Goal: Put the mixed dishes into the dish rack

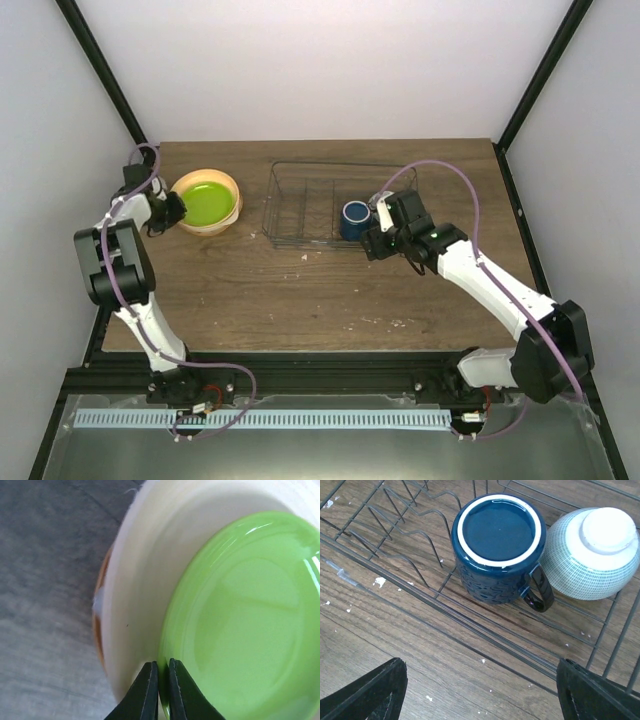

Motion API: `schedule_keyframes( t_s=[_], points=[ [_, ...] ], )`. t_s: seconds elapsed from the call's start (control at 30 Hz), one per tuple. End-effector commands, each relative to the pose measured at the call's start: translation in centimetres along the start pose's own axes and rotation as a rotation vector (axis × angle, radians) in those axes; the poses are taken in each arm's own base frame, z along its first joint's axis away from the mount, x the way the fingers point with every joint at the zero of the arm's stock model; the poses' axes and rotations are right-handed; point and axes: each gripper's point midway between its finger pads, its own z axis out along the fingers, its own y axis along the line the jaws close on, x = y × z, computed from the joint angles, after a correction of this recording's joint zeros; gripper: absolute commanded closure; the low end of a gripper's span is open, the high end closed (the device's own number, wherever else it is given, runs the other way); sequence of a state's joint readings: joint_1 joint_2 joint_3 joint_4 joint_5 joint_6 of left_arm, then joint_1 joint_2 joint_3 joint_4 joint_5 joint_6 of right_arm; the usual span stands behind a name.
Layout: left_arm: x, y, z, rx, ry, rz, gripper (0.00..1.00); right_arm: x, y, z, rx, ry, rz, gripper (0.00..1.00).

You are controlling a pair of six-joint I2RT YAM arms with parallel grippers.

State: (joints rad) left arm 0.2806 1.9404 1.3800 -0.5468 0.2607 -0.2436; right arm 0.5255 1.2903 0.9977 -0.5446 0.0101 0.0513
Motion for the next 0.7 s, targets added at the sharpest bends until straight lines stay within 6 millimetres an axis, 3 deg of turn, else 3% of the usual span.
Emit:
schedule_keyframes(
  t_s=[0.0, 0.27, 0.5, 0.67],
  points=[
    [1.8, -0.2, -1.6, 0.069, -0.005, -0.093, 1.00, -1.0, 0.8, 0.4, -0.025, -0.001, 0.013, 0.17],
    [1.4, 0.5, -4.7, 0.199, -0.094, -0.214, 1.00, -1.3, 1.8, 0.9, -0.073, -0.021, 0.027, 0.17],
    [0.3, -1.3, -6.2, 0.321, -0.152, -0.235, 1.00, -3.2, 5.7, 1.1, -0.305, -0.082, 0.060, 0.16],
    [-0.6, -2.5, -6.6, 0.395, -0.175, -0.255, 1.00, -3.3, 6.3, 1.4, -0.343, -0.085, 0.076, 0.15]
  ],
)
